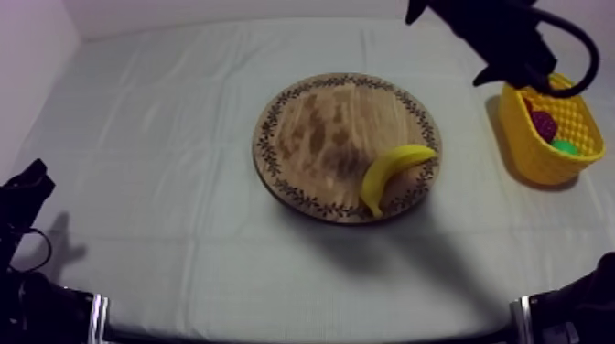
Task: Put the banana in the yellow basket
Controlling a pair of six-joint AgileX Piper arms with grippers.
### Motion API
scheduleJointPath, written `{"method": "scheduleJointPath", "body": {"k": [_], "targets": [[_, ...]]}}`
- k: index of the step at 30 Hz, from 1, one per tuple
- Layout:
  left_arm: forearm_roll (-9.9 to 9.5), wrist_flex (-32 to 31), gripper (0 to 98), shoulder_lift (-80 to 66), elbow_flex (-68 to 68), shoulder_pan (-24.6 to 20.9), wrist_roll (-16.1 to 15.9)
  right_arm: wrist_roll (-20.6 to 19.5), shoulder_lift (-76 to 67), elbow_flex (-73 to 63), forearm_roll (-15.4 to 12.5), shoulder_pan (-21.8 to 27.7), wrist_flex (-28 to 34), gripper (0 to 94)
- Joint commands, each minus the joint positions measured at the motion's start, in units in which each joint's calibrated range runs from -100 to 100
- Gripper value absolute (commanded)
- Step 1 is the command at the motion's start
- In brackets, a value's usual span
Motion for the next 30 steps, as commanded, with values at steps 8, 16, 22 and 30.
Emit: {"method": "scheduleJointPath", "body": {"k": [8, 16, 22, 30], "targets": [[-0.01, -0.01, 0.1, 0.02, 0.03, -0.02, 0.01, -2.4, 5.35, 9.09, -0.78, -1.42, -5.08, 67.0], [-0.01, -0.01, 0.1, 0.02, 0.03, -0.02, 0.01, -3.27, 12.91, 14.76, -1.04, -1.57, -13.11, 67.2], [-0.01, -0.01, 0.1, 0.02, 0.03, -0.02, 0.01, -3.81, 19.07, 16.36, -1.31, -1.59, -18.97, 67.2], [-0.01, -0.01, 0.1, 0.02, 0.03, -0.02, 0.01, -4.94, 27.12, 14.78, -1.14, -1.35, -25.22, 66.4]]}}
